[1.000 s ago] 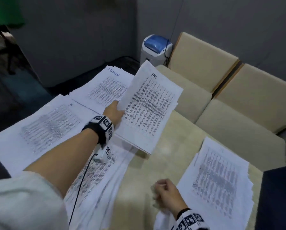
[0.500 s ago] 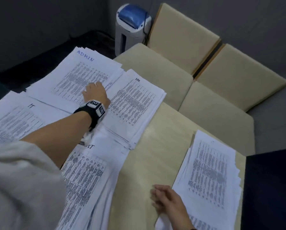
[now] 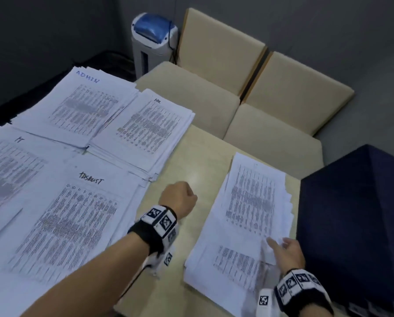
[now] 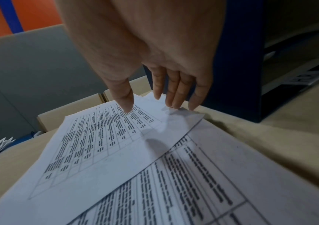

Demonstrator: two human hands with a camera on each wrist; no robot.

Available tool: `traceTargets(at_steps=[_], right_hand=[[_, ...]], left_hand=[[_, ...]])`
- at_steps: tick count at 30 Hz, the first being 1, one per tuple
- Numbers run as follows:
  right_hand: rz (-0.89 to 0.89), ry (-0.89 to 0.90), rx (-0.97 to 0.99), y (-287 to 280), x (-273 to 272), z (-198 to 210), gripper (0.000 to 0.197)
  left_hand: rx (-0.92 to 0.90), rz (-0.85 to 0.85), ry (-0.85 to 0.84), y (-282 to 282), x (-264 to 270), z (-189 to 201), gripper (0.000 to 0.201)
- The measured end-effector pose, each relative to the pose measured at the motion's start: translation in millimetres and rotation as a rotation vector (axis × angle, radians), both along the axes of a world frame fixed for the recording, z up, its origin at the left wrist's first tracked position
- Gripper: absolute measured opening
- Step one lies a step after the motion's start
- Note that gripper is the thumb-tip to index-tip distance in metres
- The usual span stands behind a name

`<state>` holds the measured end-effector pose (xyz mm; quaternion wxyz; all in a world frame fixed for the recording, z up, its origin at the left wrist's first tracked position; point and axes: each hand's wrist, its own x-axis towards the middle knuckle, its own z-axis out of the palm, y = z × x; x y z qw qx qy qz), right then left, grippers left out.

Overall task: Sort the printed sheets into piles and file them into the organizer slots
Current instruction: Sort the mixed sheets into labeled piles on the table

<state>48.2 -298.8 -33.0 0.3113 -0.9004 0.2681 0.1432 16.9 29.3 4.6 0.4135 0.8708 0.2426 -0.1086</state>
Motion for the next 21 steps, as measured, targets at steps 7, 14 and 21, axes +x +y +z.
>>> traceTargets(at_steps=[7, 14, 21], right_hand=[[0.094, 0.047, -0.083, -16, 0, -9, 0.059], [0.18, 0.055, 0.055, -36, -18, -22, 0.063], [0.151, -0.05, 0.295, -49, -25, -24, 0.039]], left_hand=[[-0.062, -0.112, 0.115, -95, -13, -46, 0.035], [0.107, -0.135, 0.153, -128, -1, -53, 0.032], [0.397, -0.162, 0.121, -116, 3, -40, 0.019]])
